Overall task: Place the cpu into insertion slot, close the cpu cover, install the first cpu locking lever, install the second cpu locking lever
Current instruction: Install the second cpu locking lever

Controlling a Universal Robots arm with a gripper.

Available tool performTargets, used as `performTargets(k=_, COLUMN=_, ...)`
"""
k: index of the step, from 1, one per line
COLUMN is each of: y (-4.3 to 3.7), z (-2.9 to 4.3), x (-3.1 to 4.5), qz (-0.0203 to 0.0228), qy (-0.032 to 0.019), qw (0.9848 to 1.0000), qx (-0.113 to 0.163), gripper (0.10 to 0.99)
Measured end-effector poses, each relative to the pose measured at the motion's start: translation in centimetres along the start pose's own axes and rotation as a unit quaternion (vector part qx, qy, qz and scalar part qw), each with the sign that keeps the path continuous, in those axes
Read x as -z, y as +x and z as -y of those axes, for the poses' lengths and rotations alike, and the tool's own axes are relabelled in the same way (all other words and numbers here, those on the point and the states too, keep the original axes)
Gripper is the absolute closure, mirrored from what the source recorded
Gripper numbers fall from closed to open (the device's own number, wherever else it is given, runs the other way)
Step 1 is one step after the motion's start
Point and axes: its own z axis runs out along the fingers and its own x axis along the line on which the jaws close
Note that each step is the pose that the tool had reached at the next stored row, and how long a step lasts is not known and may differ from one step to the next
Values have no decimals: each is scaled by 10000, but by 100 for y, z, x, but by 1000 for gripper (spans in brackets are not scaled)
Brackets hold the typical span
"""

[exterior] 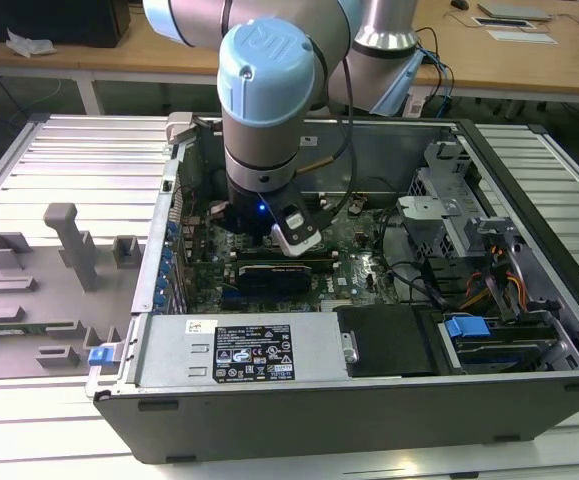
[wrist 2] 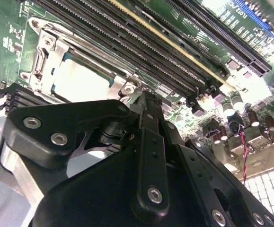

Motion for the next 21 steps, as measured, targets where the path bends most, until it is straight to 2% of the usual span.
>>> performTargets(k=3, y=0, z=7, x=-20, qz=-1, qy=2, qw=10000, qx=0, gripper=980)
performTargets(k=4, y=-1, z=7, x=-22, qz=-3, qy=36, qw=10000, qx=0, gripper=980)
performTargets(k=7, y=-1, z=2, x=-7, qz=-2, qy=36, qw=10000, qx=0, gripper=980)
performTargets(k=13, y=-7, z=-51, x=168, qz=-2, qy=37, qw=10000, qx=0, gripper=980)
performTargets(k=14, y=-8, z=-54, x=177, qz=-3, qy=48, qw=10000, qx=1, gripper=980)
performTargets(k=15, y=-9, z=-57, x=188, qz=-5, qy=95, qw=10000, qx=-1, gripper=980)
performTargets(k=17, y=-15, z=-59, x=195, qz=-7, qy=143, qw=9999, qx=-4, gripper=980)
performTargets(k=19, y=-36, z=-60, x=202, qz=-10, qy=234, qw=9997, qx=-15, gripper=980)
performTargets(k=21, y=-80, z=-58, x=203, qz=-8, qy=281, qw=9996, qx=-34, gripper=980)
